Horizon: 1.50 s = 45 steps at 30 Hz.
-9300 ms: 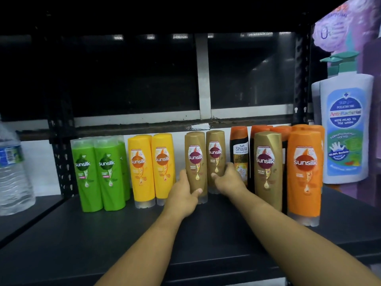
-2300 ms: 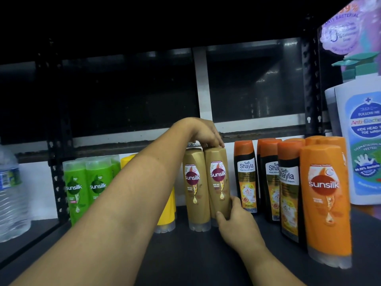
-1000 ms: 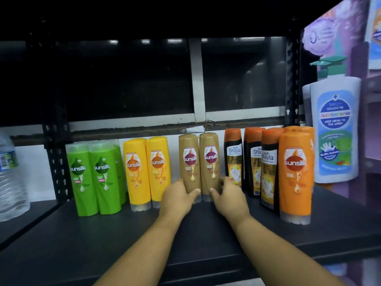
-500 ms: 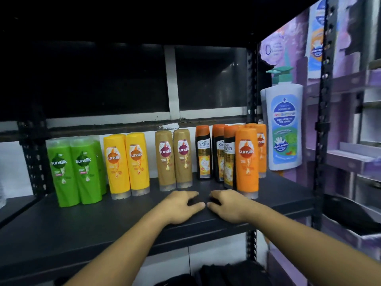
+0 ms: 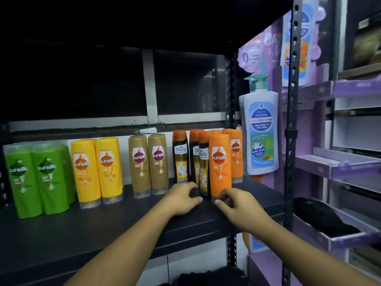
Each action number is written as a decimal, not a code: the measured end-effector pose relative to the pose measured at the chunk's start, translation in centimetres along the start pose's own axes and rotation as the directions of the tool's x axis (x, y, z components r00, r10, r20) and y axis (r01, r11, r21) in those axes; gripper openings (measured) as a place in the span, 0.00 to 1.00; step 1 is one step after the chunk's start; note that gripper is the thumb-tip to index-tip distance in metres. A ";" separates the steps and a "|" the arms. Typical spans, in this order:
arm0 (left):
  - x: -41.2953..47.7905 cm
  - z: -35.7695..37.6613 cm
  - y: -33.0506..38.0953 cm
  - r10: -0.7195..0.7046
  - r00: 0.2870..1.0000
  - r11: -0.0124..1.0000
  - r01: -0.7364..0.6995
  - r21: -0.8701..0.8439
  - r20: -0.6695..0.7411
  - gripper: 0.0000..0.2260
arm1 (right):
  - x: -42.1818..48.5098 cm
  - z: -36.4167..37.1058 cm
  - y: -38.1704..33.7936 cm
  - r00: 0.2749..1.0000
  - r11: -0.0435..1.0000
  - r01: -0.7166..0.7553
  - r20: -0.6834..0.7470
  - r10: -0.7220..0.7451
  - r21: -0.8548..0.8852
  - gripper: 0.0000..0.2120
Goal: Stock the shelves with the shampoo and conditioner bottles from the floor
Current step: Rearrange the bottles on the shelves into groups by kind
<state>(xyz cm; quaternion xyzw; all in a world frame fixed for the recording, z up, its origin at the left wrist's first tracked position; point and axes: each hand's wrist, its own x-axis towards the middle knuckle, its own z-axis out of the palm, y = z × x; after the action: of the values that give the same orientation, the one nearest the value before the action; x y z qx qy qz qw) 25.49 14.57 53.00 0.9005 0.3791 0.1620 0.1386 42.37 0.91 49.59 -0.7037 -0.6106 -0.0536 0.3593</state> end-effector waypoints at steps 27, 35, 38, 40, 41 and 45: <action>4.3 2.0 -1.1 -0.060 0.984 0.928 -0.008 -0.372 -0.171 0.26 | 6.9 0.2 3.5 0.910 0.885 -0.403 0.003 0.414 0.235 0.34; 2.6 0.0 -3.4 -0.167 0.943 0.950 0.075 -0.304 -0.287 0.24 | 8.0 0.9 3.6 0.850 0.874 -0.433 -0.222 0.477 0.220 0.31; 3.1 -0.3 -3.5 -0.206 0.922 0.958 0.121 -0.262 -0.328 0.24 | 6.9 2.2 1.5 0.839 0.985 -0.134 -0.516 0.170 0.108 0.27; 3.7 -0.4 -3.4 -0.211 0.918 0.963 0.137 -0.231 -0.337 0.25 | 7.6 3.2 -0.2 0.914 0.994 0.017 -0.404 0.028 0.109 0.24; 3.9 -0.3 -3.3 -0.212 0.916 0.965 0.141 -0.220 -0.340 0.25 | 8.3 3.8 -0.9 0.956 0.993 0.016 -0.293 0.018 0.116 0.24; 4.8 -0.2 -2.9 -0.249 0.897 0.961 0.182 -0.209 -0.364 0.27 | 12.3 6.5 -0.9 0.971 0.948 -0.184 -0.099 0.216 0.260 0.29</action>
<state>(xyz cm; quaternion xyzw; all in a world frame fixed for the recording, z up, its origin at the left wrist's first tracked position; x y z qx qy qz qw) 26.81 20.04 52.98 0.7878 0.4816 0.3517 0.1541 42.21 14.70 51.48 -0.7065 -0.5140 0.0162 0.4862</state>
